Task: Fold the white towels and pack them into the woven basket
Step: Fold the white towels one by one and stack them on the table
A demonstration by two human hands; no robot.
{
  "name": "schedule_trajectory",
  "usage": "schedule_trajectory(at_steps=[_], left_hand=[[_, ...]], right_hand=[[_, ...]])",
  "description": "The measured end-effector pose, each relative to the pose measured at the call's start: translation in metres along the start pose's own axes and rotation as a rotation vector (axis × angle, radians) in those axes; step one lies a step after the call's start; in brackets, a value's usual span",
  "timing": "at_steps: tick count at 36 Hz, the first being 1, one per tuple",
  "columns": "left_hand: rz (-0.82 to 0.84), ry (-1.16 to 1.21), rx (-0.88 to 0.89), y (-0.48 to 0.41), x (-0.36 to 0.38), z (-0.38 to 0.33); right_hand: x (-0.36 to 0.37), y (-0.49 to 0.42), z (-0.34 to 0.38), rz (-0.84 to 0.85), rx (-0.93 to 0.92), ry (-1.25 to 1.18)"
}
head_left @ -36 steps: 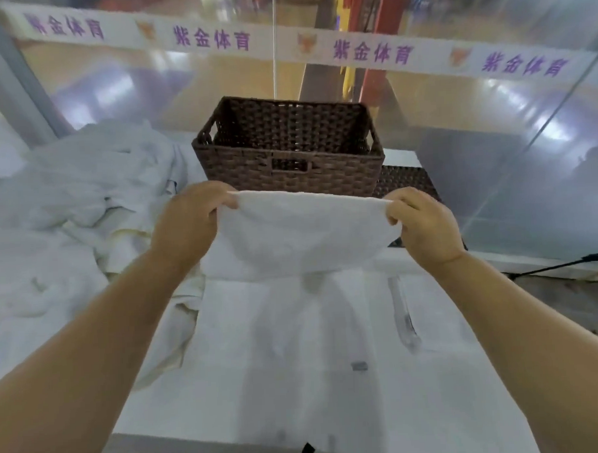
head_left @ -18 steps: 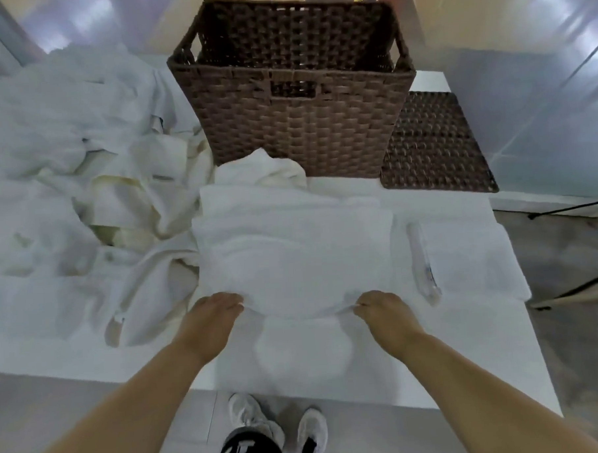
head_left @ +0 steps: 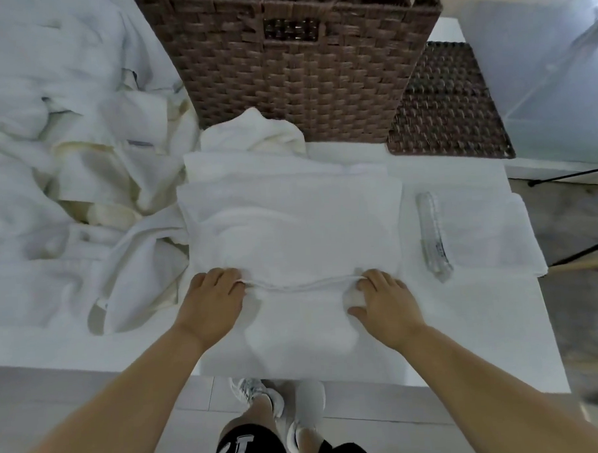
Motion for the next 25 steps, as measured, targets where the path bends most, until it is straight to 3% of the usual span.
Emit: schedule_trajectory(at_steps=[10, 16, 20, 25], left_hand=[[-0.079, 0.075, -0.016, -0.010, -0.031, 0.007], [0.094, 0.146, 0.089, -0.024, -0.047, 0.007], [0.227, 0.197, -0.027, -0.034, -0.051, 0.027], [0.217, 0.136, -0.065, -0.059, -0.092, 0.052]], right_hand=[[-0.005, -0.002, 0.003, 0.002, 0.000, 0.085], [-0.030, -0.004, -0.010, -0.023, 0.018, -0.037], [-0.075, -0.006, -0.015, -0.097, -0.002, -0.080], [-0.153, -0.009, -0.013, -0.203, -0.033, -0.095]])
Point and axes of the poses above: each hand's wrist, its own y-axis away from the middle knuckle, its own x-axis out of the palm, z = x × y, the point moved 10 cm from there along -y, towards the middle knuckle, and after that the axes turned 4 degrees about -y, right-handed, at the moved point
